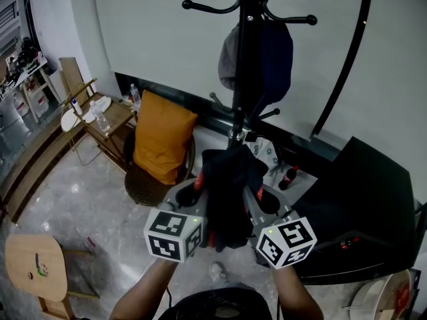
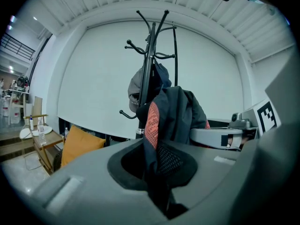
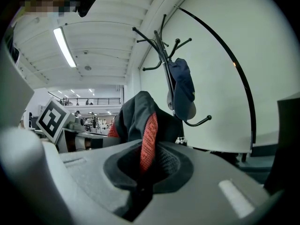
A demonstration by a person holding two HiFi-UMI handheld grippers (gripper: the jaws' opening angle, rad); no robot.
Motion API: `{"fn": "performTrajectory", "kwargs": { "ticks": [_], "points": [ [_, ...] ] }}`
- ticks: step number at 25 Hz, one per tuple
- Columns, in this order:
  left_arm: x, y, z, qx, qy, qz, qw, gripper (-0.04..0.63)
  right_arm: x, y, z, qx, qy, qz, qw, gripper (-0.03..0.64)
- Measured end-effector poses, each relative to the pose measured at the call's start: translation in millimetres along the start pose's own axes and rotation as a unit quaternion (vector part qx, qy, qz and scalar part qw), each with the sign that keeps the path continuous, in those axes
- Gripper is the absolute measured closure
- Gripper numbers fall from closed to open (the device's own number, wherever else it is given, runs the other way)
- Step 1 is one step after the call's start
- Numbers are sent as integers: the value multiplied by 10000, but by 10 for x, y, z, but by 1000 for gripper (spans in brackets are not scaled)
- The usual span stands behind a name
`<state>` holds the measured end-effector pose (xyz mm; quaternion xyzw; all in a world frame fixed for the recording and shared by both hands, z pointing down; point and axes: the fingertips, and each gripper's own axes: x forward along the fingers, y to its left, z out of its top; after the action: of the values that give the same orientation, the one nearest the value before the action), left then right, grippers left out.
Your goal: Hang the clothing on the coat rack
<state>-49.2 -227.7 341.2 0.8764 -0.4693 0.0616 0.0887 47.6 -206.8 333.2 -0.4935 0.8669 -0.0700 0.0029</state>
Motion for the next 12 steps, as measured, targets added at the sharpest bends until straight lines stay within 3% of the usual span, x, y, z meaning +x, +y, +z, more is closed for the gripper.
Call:
{"fn": "performTrajectory", "kwargs": {
  "ticks": [12],
  "points": [
    [405,130,101,49,23,-7,10000,561,313,-257,64,23,-78,44,10000,591]
  ]
}}
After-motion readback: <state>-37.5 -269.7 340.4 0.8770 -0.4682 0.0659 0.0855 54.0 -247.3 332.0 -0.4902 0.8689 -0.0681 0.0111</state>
